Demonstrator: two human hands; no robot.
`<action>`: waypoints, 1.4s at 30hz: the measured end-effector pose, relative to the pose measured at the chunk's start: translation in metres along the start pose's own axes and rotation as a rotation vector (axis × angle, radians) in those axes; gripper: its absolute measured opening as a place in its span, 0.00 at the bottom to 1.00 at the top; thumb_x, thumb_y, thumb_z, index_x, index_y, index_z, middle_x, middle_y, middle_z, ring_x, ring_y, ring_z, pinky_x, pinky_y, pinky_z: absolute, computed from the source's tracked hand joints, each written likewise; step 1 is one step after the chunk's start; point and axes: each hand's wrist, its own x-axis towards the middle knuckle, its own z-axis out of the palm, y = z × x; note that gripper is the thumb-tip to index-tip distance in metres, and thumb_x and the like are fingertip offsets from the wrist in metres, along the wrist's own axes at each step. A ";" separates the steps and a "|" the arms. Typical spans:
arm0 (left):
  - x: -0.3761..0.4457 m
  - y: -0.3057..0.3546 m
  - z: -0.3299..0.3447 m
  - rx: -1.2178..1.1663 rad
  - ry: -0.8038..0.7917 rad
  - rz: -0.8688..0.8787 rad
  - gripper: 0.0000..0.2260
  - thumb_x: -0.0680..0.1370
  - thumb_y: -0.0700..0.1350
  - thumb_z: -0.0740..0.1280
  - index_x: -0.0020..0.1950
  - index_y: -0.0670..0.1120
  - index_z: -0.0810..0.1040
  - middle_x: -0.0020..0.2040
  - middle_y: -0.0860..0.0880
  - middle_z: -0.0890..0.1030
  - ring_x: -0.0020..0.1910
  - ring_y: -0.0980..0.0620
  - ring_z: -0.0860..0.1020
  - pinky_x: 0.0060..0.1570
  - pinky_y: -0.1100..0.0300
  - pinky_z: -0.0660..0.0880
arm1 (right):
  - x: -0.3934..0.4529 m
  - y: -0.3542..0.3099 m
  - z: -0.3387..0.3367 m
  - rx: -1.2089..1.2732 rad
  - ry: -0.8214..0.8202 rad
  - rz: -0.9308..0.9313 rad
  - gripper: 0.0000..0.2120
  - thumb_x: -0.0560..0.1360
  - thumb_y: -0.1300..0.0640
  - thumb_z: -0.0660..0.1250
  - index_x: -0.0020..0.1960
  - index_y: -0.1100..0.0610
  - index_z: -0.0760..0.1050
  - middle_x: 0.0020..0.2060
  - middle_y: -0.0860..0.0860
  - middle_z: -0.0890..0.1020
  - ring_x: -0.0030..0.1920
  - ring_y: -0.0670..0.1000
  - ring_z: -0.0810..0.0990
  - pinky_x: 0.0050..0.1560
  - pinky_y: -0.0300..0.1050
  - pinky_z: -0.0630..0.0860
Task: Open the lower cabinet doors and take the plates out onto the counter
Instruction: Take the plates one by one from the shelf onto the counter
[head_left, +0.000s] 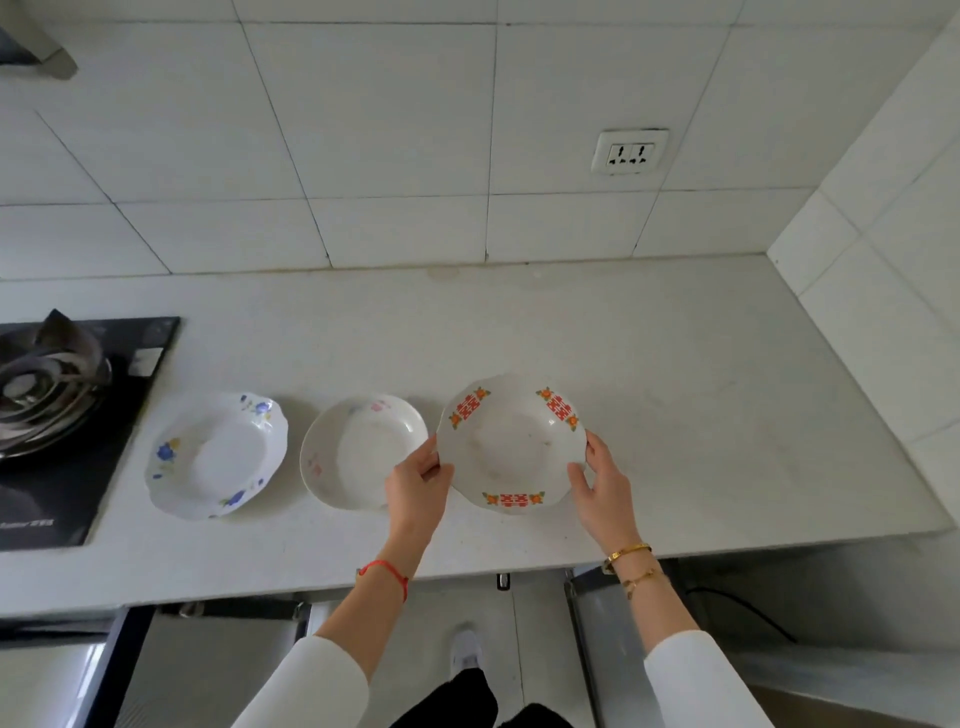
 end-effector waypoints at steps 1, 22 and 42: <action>0.006 -0.002 0.000 0.015 -0.014 -0.005 0.23 0.76 0.35 0.65 0.66 0.57 0.79 0.42 0.55 0.87 0.30 0.66 0.75 0.36 0.76 0.72 | 0.005 0.001 0.003 0.006 -0.003 0.011 0.21 0.80 0.62 0.60 0.72 0.56 0.64 0.61 0.45 0.75 0.61 0.43 0.73 0.48 0.19 0.71; 0.029 -0.034 0.027 0.125 -0.076 -0.030 0.19 0.77 0.32 0.63 0.62 0.50 0.80 0.43 0.38 0.83 0.40 0.49 0.76 0.44 0.65 0.71 | 0.029 0.037 0.015 -0.023 -0.070 0.133 0.24 0.79 0.63 0.63 0.73 0.56 0.62 0.66 0.53 0.76 0.66 0.52 0.74 0.61 0.40 0.73; 0.031 -0.027 0.042 0.155 0.024 -0.058 0.20 0.78 0.33 0.65 0.68 0.50 0.76 0.42 0.45 0.83 0.44 0.47 0.80 0.54 0.59 0.77 | 0.051 0.043 0.018 -0.117 -0.112 0.129 0.24 0.78 0.61 0.64 0.72 0.54 0.62 0.64 0.55 0.74 0.63 0.54 0.76 0.60 0.53 0.79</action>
